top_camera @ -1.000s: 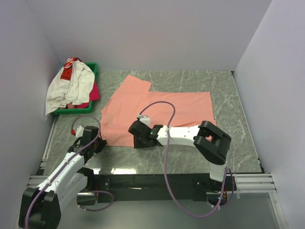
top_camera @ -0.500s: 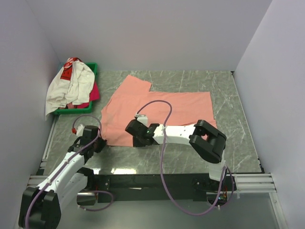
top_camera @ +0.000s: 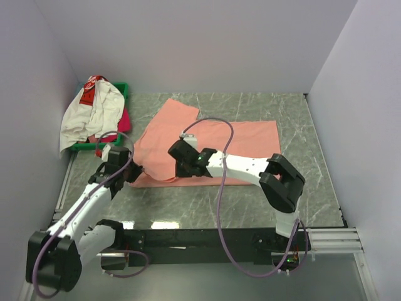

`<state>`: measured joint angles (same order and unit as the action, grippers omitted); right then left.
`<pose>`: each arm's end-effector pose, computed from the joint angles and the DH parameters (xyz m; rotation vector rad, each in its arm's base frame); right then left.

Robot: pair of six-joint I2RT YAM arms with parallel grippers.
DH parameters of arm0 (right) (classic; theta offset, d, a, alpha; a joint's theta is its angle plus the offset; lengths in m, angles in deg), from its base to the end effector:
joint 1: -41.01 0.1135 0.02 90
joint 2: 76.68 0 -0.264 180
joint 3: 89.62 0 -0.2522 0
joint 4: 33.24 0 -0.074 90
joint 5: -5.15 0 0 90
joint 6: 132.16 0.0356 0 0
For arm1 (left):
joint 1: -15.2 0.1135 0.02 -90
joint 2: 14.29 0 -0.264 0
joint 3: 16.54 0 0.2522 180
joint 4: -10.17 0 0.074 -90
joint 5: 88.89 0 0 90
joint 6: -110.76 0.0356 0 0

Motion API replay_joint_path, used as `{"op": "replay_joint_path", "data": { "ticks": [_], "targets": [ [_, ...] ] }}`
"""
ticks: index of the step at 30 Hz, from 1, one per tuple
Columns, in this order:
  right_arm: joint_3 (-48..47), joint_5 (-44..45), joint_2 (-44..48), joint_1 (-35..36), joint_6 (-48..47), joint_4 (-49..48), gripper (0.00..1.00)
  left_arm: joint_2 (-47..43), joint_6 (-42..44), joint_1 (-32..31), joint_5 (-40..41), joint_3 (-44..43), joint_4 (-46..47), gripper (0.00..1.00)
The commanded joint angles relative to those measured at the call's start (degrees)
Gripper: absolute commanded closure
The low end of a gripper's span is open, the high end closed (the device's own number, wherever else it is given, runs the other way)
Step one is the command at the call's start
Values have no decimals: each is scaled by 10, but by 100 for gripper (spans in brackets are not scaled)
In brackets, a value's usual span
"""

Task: Fold and stack the t-shirts
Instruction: Fold the tshirt

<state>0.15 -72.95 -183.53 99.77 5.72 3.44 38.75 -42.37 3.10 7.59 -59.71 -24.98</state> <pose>0.2154 0.3410 0.2068 -0.1540 2.5462 0.5194 0.1837 -0.0353 0.2039 -1.0880 2.1485 -0.5004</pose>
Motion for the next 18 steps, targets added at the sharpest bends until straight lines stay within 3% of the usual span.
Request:
{"op": "replay_joint_path", "data": {
  "ticks": [1, 18],
  "targets": [
    [-44, -3, 9, -33, -28, 2, 100, 50, -1, 0, 8, -43, 49, 99],
    [-173, -67, -104, -133, -100, 3, 100, 285, -16, 26, 0, -164, 169, 99]
  ]
}}
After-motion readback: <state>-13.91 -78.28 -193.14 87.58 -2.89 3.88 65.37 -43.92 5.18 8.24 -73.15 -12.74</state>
